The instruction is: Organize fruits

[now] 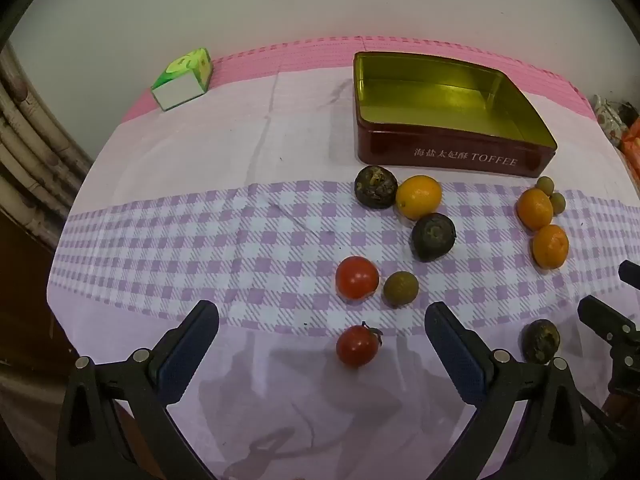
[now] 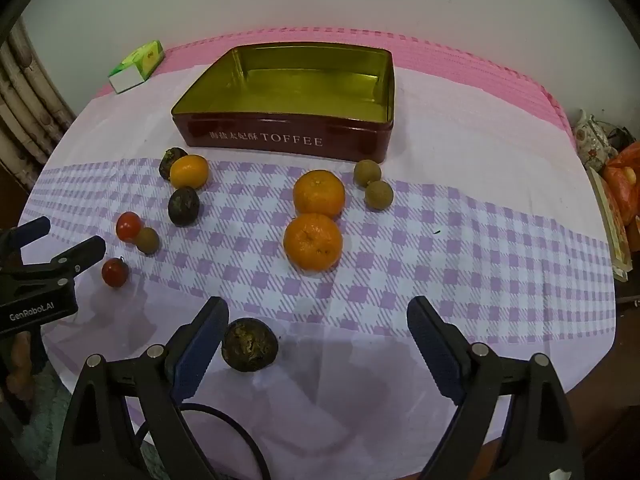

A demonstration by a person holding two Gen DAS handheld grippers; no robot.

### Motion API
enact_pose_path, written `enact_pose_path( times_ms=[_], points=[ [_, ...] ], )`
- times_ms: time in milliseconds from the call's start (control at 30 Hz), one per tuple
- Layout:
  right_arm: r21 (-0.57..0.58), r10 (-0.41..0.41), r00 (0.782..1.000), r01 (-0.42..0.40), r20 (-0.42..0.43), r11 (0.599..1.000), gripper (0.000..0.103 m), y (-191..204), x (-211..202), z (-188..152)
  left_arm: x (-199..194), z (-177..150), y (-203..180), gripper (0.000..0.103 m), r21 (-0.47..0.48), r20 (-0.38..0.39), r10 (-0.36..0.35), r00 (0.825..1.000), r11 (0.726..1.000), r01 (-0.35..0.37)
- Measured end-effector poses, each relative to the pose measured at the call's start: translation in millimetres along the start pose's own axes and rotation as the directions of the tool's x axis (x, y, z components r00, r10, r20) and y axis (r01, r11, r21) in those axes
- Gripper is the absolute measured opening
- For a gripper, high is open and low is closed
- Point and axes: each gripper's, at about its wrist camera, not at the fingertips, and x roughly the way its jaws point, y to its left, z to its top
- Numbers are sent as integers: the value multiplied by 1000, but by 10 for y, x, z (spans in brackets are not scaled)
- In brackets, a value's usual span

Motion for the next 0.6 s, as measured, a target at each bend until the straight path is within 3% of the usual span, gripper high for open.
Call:
enact_pose_path(
  times_ms=[600],
  points=[
    [1, 2, 1000, -2, -14, 1000, 88, -14, -10, -19, 67, -25, -15, 102, -1, -53, -12, 999, 1000, 12]
  ],
)
